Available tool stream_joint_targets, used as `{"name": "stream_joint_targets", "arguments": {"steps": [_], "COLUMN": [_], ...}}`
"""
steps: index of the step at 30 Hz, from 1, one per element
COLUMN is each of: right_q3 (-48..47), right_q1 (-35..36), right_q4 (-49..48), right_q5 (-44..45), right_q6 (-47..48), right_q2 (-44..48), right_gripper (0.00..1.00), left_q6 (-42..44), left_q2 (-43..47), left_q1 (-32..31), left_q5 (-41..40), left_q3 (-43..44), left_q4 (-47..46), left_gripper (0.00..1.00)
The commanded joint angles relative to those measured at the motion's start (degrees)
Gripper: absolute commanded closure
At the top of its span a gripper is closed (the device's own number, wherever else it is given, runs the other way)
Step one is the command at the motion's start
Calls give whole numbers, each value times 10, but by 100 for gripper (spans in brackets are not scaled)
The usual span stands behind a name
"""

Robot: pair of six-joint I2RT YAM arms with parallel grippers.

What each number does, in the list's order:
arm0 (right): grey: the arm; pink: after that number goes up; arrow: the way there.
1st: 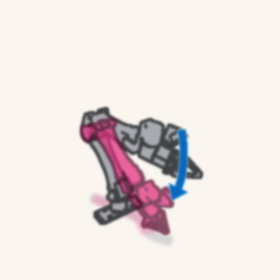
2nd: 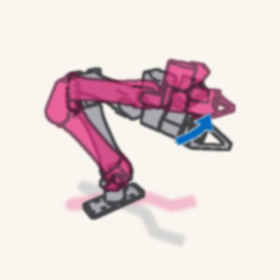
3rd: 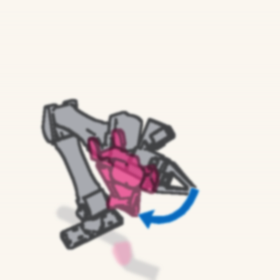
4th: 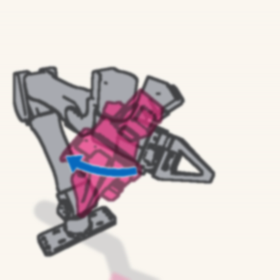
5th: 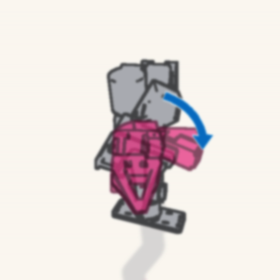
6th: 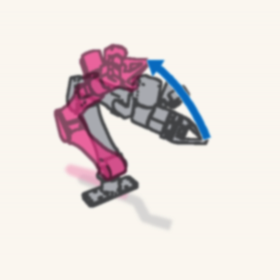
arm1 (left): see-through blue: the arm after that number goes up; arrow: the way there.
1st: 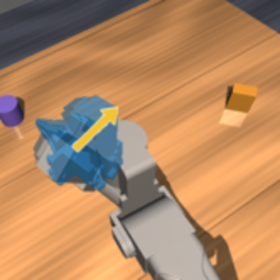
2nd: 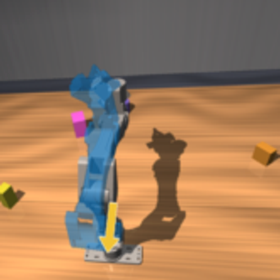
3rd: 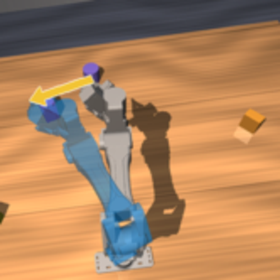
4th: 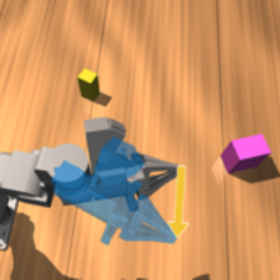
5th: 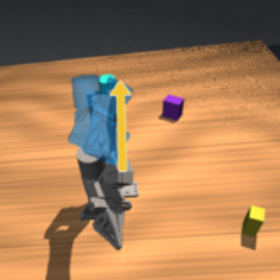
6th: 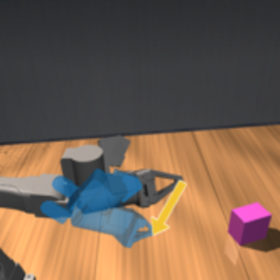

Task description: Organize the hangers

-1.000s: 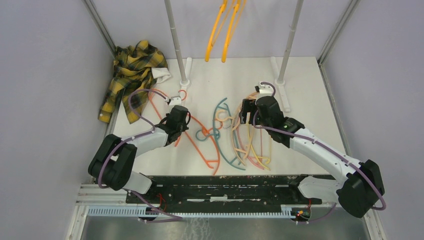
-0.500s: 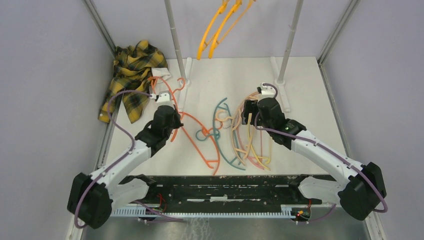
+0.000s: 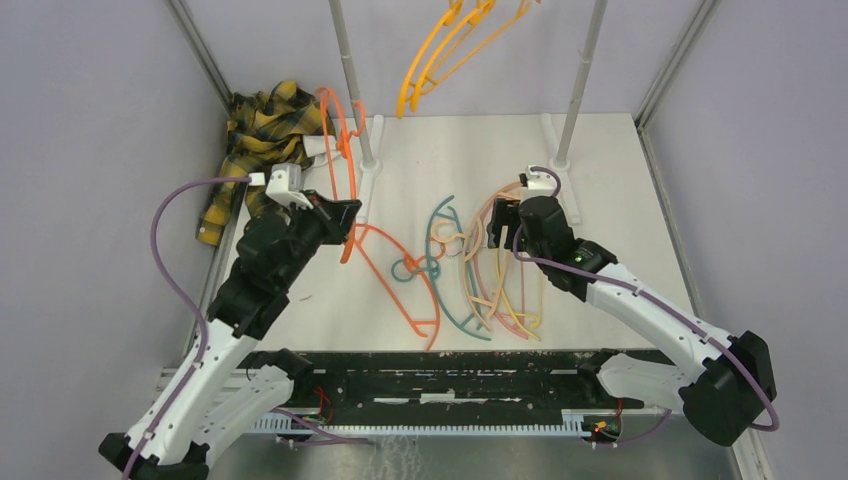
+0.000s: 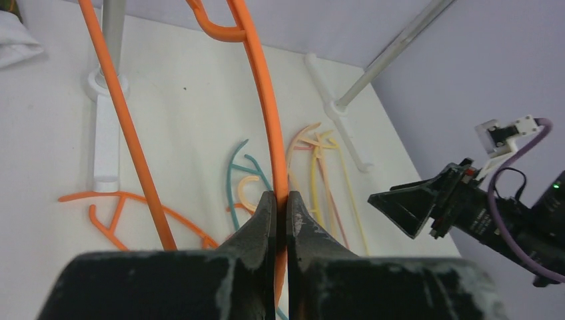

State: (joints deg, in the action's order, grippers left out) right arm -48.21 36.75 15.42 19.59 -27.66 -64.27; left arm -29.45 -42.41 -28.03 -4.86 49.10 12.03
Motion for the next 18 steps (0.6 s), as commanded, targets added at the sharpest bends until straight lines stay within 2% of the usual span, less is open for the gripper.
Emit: {"name": "stream_joint_targets", "arguments": {"steps": [1,4,6,12,18], "right_q3": [-29,-27,-26,-32,-34], "right_q1": [1,2,2,2,2], "right_q4": [3,9,15,33,40], "right_q5": [15,17,19,36,37], "right_q6": [10,10,10,12,7], "right_q2": [19,28,35,58,80], "right_gripper": [16,16,16,16,16], "left_q6": [-45,-58,-71,-118,-110], "left_q2": [54,89,107,113,60], "left_q1": [0,-1,-1,0,0], "left_q5": [37,67,123,259,268], "left_q3": [25,18,19,55,71], "left_q4": [59,85,92,49,4], "left_gripper": [97,97,97,97,97]}}
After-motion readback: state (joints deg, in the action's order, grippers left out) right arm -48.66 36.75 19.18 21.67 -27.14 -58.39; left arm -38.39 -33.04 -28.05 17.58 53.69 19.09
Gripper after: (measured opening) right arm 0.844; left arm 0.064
